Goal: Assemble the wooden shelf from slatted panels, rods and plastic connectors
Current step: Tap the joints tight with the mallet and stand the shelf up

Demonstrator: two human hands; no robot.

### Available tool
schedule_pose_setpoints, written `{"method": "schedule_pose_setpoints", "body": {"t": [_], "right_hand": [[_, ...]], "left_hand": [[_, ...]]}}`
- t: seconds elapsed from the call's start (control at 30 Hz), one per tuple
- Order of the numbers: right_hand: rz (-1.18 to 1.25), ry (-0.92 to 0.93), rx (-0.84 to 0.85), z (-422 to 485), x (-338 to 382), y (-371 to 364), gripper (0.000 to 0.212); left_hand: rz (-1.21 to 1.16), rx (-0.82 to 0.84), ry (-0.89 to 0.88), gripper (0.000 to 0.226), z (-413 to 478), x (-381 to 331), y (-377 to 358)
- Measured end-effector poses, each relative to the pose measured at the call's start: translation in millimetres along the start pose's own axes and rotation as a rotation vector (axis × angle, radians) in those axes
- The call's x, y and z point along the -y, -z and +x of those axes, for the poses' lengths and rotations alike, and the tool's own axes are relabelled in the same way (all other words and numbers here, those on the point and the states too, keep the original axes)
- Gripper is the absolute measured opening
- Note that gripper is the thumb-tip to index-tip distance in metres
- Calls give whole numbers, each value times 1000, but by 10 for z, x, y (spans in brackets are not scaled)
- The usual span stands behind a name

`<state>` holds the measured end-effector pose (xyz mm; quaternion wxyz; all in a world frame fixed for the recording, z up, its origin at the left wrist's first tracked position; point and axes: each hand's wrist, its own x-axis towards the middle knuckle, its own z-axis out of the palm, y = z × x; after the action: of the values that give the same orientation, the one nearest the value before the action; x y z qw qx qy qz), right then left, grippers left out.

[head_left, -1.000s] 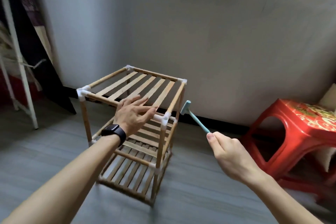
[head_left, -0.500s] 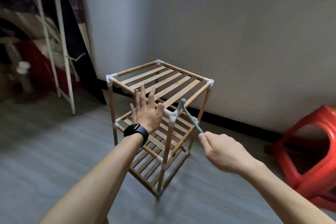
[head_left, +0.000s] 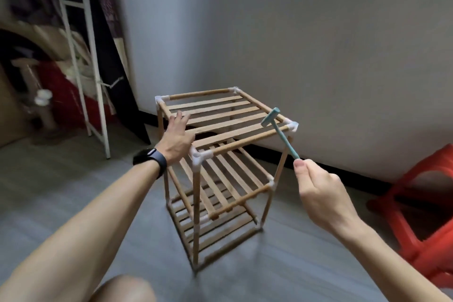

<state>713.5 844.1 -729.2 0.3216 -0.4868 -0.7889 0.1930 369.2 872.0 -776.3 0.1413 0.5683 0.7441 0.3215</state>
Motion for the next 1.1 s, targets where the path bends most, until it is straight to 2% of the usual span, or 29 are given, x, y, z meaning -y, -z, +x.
{"method": "schedule_pose_setpoints", "body": {"t": [0.07, 0.13, 0.2, 0.23, 0.33, 0.47, 0.53, 0.63, 0.67, 0.7, 0.77, 0.8, 0.83, 0.93, 0.97, 1.03, 1.07, 1.1], "right_hand": [[-61, -55, 15, 8, -78, 63, 42], [-140, -105, 19, 9, -168, 83, 43], [-188, -175, 34, 33, -225, 105, 44], [-215, -210, 46, 49, -248, 121, 44], [-287, -289, 96, 107, -281, 183, 45], [-352, -270, 117, 198, -250, 290, 46], [-273, -192, 30, 245, -227, 352, 45], [72, 47, -302, 164, -142, 360, 43], [105, 62, -349, 122, -146, 319, 40], [107, 39, -310, 86, -166, 270, 38], [-103, -178, 3, 22, -278, 159, 36], [-208, -277, 82, 2, -330, 161, 39], [-277, -282, 88, 0, -362, 177, 40], [-65, -79, -241, -8, -334, 237, 36], [-74, -64, -235, -1, -331, 239, 34], [-153, -214, -14, 18, -295, 187, 32], [-189, -270, 23, 29, -297, 189, 34], [-203, -247, 31, 30, -346, 181, 36]], "left_hand": [[357, 145, 3, 79, 141, 147, 259], [554, 246, 117, 66, 302, 200, 435], [711, 187, 161, 58, 367, 45, 449], [759, 143, 126, 55, 335, -142, 376], [638, 94, -79, 56, 158, -848, -81], [516, 105, -125, 59, 47, -1429, -721], [543, 50, -86, 50, 41, -1475, -921], [611, -17, -83, 47, 53, -1456, -1037], [609, -16, -85, 48, 81, -1443, -1040], [607, -7, -88, 48, 104, -1431, -1029], [612, -9, -97, 48, 113, -1403, -1016], [608, -13, -95, 48, 108, -1396, -1016], [606, -12, -90, 48, 105, -1393, -1021], [604, -30, -105, 50, 115, -1392, -1034], [599, -22, -98, 50, 124, -1400, -1026], [585, -37, -99, 50, 122, -1382, -1036], [580, -47, -100, 50, 111, -1376, -1047], [580, -48, -102, 50, 98, -1372, -1058]]}}
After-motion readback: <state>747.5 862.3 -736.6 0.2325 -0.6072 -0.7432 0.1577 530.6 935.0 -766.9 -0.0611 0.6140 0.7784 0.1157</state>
